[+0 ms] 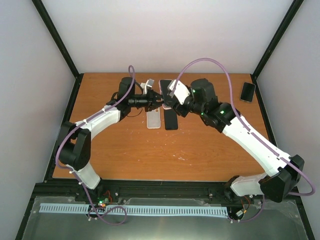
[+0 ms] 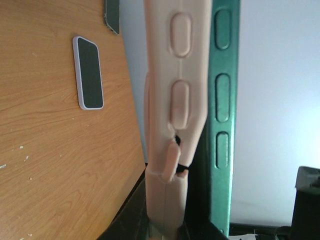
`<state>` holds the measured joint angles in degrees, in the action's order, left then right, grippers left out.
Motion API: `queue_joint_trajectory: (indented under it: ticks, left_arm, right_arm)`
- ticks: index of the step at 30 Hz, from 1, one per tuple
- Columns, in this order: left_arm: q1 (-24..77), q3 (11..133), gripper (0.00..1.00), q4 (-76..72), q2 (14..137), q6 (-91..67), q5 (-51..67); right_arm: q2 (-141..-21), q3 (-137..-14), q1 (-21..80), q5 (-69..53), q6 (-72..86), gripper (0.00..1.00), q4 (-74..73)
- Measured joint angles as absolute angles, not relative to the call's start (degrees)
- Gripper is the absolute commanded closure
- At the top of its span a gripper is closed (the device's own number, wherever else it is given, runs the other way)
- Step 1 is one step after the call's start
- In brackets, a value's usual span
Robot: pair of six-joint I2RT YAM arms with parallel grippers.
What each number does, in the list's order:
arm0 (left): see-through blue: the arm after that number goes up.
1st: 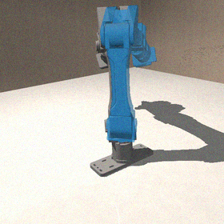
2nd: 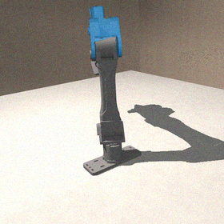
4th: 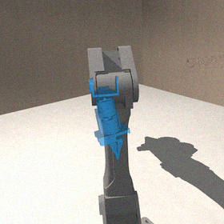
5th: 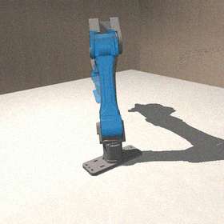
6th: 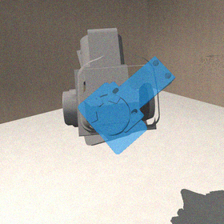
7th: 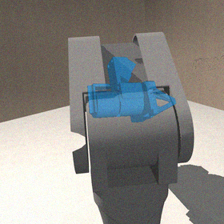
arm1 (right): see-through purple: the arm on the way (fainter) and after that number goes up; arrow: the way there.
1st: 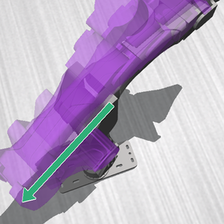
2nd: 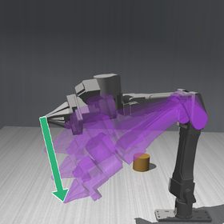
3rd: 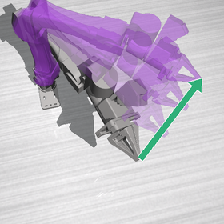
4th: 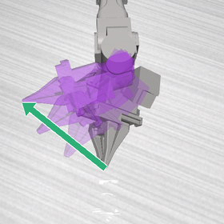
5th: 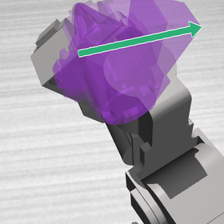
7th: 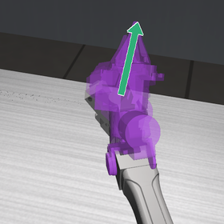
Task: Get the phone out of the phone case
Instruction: Remove the phone case from the phone.
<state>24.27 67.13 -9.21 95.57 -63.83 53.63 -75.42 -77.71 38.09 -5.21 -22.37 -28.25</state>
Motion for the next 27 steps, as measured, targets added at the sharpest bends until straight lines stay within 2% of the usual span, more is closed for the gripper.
queue_joint_trajectory:
  ticks: [11, 27]
  left_arm:
    - [24.3, 67.2, 0.99, -9.5, 96.9, -66.2, 54.5]
    - [24.2, 67.1, 0.99, -10.5, 96.9, -67.3, 54.2]
  right_arm:
    - [-78.6, -73.6, 45.4, 8.4, -30.2, 0.42, -24.8]
    - [-81.4, -68.7, 48.1, 20.7, -38.8, 0.46, -13.2]
